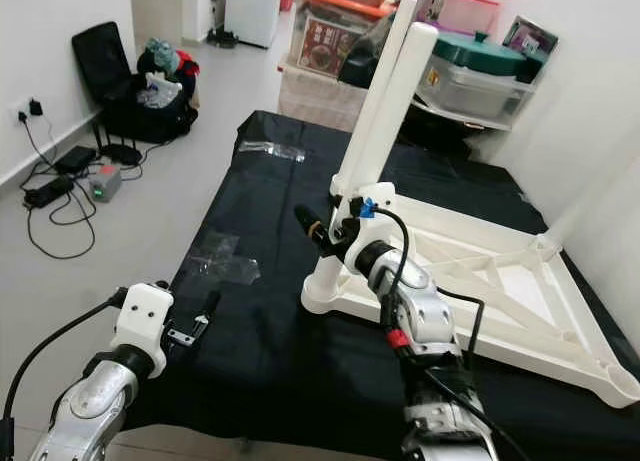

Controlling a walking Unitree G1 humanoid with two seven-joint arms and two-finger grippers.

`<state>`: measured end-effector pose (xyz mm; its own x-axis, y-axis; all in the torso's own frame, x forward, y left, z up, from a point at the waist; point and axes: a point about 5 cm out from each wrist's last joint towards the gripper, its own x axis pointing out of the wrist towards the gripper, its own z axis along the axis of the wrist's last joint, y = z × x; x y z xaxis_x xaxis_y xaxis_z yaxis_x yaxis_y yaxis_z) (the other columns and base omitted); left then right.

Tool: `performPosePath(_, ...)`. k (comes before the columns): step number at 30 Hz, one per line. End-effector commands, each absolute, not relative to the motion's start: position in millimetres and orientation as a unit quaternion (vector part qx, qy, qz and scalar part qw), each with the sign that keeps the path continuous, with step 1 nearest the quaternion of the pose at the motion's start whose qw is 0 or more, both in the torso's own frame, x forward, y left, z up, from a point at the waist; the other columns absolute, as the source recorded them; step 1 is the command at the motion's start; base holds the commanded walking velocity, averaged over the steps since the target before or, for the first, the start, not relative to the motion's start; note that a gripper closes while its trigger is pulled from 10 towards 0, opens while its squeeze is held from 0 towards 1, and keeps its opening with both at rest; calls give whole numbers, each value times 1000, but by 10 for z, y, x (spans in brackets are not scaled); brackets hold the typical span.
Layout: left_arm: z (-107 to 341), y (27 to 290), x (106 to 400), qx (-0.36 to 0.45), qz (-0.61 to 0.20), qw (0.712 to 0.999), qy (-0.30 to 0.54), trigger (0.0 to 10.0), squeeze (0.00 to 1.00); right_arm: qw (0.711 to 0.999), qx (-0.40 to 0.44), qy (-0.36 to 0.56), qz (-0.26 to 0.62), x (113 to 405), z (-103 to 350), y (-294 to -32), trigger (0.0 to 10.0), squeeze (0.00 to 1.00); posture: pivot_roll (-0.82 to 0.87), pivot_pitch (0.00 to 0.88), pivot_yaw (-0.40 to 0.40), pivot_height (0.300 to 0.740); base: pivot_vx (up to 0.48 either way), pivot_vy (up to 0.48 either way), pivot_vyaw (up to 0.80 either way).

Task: Building children table

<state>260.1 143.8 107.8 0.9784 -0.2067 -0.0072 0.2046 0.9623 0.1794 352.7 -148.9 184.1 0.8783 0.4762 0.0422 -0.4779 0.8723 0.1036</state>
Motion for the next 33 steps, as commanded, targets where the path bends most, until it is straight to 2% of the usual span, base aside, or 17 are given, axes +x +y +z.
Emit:
performPosePath(1,1054,1401,2585,89,-107,990,-4,10000,0,964,49,4,262,3542,1797,-1412,10000,0,155,0,-223,740,0,0,0)
performPosePath(2,1054,1401,2585,89,-107,990,-4,10000,0,964,49,4,262,3542,1797,-1412,10000,0,155,0,-223,740,0,0,0)
performPosePath(3,1053,1406,2584,89,-106,990,-4,10000,0,964,53,1,259,3543,1802,-1431,0,0,155,0,-225,740,0,0,0)
performPosePath(7,1053,1412,2582,89,-105,991,-4,10000,0,967,57,-11,249,3519,1809,-1492,0,0,149,0,-224,740,0,0,0)
performPosePath(12,1041,1404,2573,88,-108,990,-2,10000,0,984,41,-6,174,3495,1736,-1695,0,0,134,0,-215,740,0,0,0)
performPosePath(14,1037,1405,2570,87,-110,990,-1,10000,0,998,31,-3,61,3478,1700,-1902,0,0,114,0,-202,740,0,0,0)
performPosePath(15,1035,1408,2569,87,-111,990,0,10000,0,996,39,16,-74,3418,1632,-2157,0,0,107,0,-199,740,0,0,0)
performPosePath(17,1032,1414,2565,87,-112,990,1,10000,0,967,48,49,-247,3246,1516,-2478,0,0,99,0,-191,740,0,0,0)
performPosePath(19,1032,1414,2565,87,-112,990,1,10000,0,967,48,49,-247,3246,1516,-2478,0,0,99,0,-191,740,0,0,0)
performPosePath(21,1024,1419,2559,87,-114,990,4,10000,0,927,40,69,-367,2952,1383,-2683,0,0,92,0,-181,740,0,0,0)
performPosePath(23,1019,1419,2555,87,-115,989,5,10000,0,911,34,73,-404,2821,1339,-2739,0,0,91,0,-180,740,0,0,0)
performPosePath(27,1006,1415,2548,88,-121,989,8,10000,0,920,-22,21,-391,2631,1442,-2555,0,0,79,0,-163,740,0,0,0)
performPosePath(29,999,1412,2548,90,-124,988,10,10000,0,973,-46,-89,-206,2760,1809,-1942,0,0,76,0,-159,740,0,0,0)
performPosePath(30,998,1411,2549,90,-125,988,10,10000,0,981,-47,-122,-144,2782,1922,-1747,0,0,76,0,-159,740,0,0,0)
performPosePath(31,997,1410,2551,90,-125,988,10,10000,0,983,-57,-154,-79,2792,2027,-1558,2275,0,86,0,-166,740,0,0,0)
performPosePath(32,997,1410,2551,90,-125,988,10,10000,0,983,-57,-154,-79,2792,2027,-1558,2275,0,86,0,-166,740,0,0,0)
performPosePath(33,999,1411,2553,91,-124,988,10,10000,0,983,-62,-167,-41,2795,2073,-1458,9686,0,86,0,-166,740,0,0,0)
